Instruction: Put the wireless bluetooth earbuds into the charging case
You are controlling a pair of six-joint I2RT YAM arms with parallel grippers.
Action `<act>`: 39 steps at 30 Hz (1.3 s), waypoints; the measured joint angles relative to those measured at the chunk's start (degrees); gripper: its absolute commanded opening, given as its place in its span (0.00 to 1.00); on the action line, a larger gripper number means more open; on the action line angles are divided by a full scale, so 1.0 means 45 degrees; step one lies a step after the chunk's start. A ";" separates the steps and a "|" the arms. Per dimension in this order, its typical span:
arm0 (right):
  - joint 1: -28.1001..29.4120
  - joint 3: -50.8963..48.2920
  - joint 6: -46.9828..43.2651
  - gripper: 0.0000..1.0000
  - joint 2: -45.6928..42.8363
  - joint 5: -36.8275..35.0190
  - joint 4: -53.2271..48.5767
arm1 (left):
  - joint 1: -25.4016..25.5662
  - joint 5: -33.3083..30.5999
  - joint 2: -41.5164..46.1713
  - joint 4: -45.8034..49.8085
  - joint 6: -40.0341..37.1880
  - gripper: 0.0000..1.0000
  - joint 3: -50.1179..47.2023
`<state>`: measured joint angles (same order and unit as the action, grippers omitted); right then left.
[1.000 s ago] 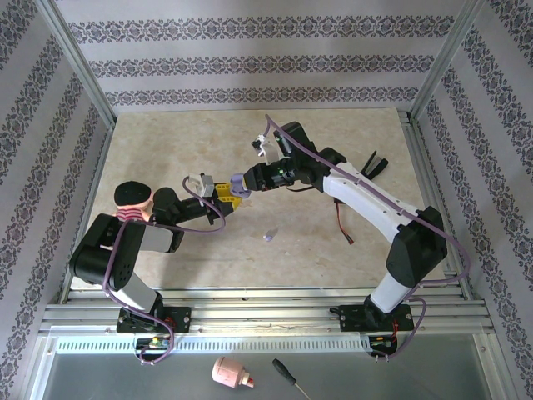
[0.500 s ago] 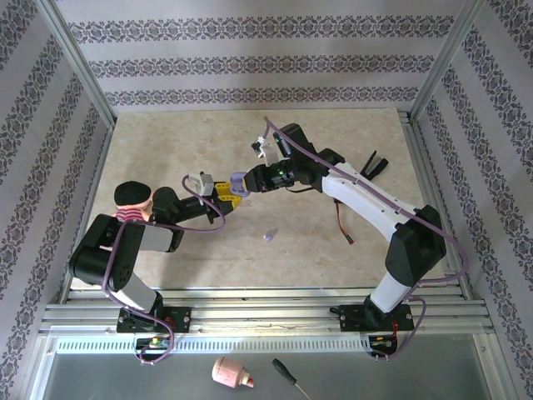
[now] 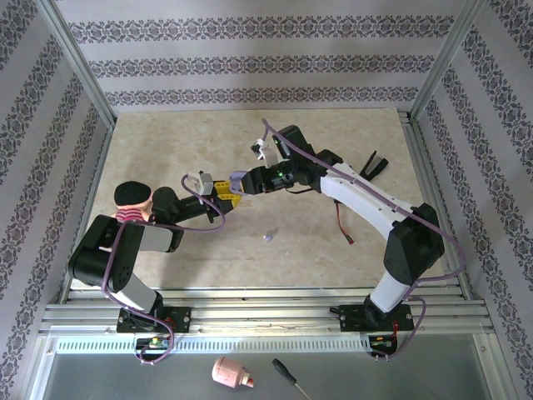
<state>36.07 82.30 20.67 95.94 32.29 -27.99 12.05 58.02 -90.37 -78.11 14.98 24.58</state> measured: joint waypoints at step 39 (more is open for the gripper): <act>0.0709 -0.6713 0.4954 0.48 0.0675 -0.0510 0.2987 | -0.1205 -0.1957 0.1311 0.0933 -0.1768 0.19 -0.0413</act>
<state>39.27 52.10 42.96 98.98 30.00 -14.55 6.63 49.21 -84.47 -73.91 7.03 22.72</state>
